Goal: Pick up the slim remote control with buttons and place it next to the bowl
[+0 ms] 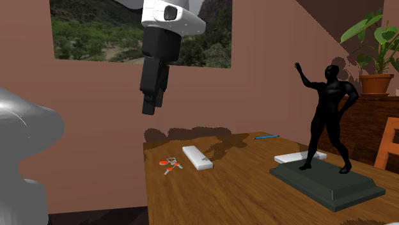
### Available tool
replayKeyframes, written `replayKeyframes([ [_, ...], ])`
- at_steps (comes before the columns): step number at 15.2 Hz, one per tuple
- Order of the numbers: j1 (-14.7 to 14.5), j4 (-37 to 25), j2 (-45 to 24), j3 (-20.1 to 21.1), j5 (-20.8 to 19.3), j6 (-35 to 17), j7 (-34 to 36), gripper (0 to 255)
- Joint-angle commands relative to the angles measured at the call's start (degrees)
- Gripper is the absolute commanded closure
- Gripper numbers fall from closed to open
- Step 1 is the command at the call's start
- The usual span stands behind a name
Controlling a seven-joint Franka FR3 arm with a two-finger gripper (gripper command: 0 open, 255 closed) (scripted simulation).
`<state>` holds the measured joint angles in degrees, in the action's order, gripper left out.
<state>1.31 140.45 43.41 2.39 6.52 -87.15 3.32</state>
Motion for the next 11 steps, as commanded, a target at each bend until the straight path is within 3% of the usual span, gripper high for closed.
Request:
replayKeyframes([
  [1,0.00,0.00,0.00,0.00,0.00,0.00,0.00,0],
  [6,0.54,5.00,1.96,8.94,6.87,-6.03,16.43,0],
  [11,1.37,6.77,-0.44,18.78,13.10,-13.59,32.73,0],
])
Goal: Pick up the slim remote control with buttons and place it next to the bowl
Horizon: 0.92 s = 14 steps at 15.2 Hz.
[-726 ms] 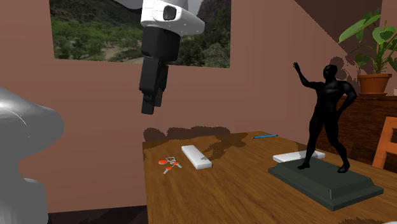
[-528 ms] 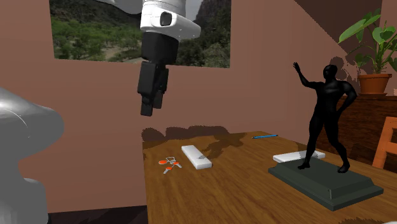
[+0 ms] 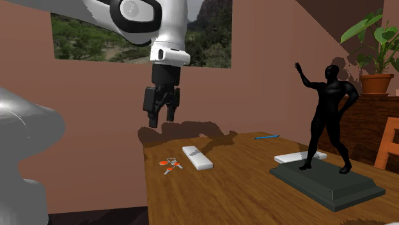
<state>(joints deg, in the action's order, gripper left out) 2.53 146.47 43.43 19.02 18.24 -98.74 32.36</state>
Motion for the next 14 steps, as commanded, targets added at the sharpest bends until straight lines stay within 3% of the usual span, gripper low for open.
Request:
replayKeyframes([
  [1,0.50,0.70,-1.47,4.19,2.38,-3.67,6.94,0],
  [8,6.00,-3.15,-12.84,19.21,5.23,-15.97,30.28,0],
  [11,10.41,-6.37,-19.74,26.16,2.91,-21.19,41.39,0],
  [14,16.33,-10.32,-28.14,33.78,-2.94,-25.97,54.21,0],
])
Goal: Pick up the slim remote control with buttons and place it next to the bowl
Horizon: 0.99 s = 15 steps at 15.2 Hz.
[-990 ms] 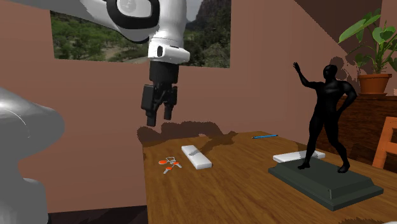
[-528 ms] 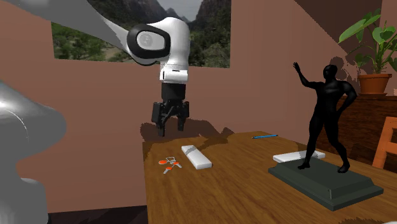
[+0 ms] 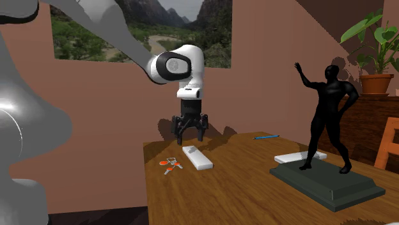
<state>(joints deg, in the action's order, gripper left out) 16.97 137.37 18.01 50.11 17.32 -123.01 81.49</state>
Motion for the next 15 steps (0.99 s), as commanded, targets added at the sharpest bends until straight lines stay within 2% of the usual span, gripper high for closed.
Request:
replayKeyframes([
  [1,4.12,-2.68,-6.06,5.35,-5.16,-3.12,10.05,0],
  [2,5.59,-3.71,-8.54,7.08,-7.74,-3.98,13.67,0],
  [9,6.93,-1.21,-14.35,9.19,-13.40,-10.08,17.96,0],
  [15,6.97,-1.04,-14.91,9.27,-14.03,-10.57,18.43,0],
])
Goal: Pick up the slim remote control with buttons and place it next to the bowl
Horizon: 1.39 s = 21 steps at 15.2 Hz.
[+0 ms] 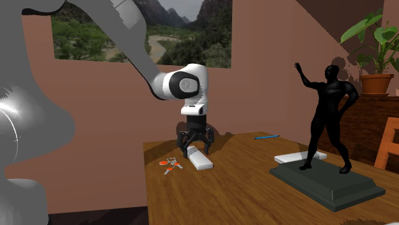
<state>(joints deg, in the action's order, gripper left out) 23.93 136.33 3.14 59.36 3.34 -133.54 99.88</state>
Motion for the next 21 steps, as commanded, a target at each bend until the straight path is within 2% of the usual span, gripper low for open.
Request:
replayKeyframes([
  [1,0.01,0.00,-0.05,0.01,-0.05,-0.03,0.04,0],
  [2,0.00,0.00,-0.03,0.01,-0.03,-0.01,0.02,0],
  [3,0.00,0.00,-0.03,0.01,-0.03,-0.01,0.02,255],
  [12,0.01,0.00,-0.05,0.01,-0.05,-0.03,0.04,255],
  [21,-1.76,-3.08,7.52,-2.82,7.23,7.82,-5.53,255],
])
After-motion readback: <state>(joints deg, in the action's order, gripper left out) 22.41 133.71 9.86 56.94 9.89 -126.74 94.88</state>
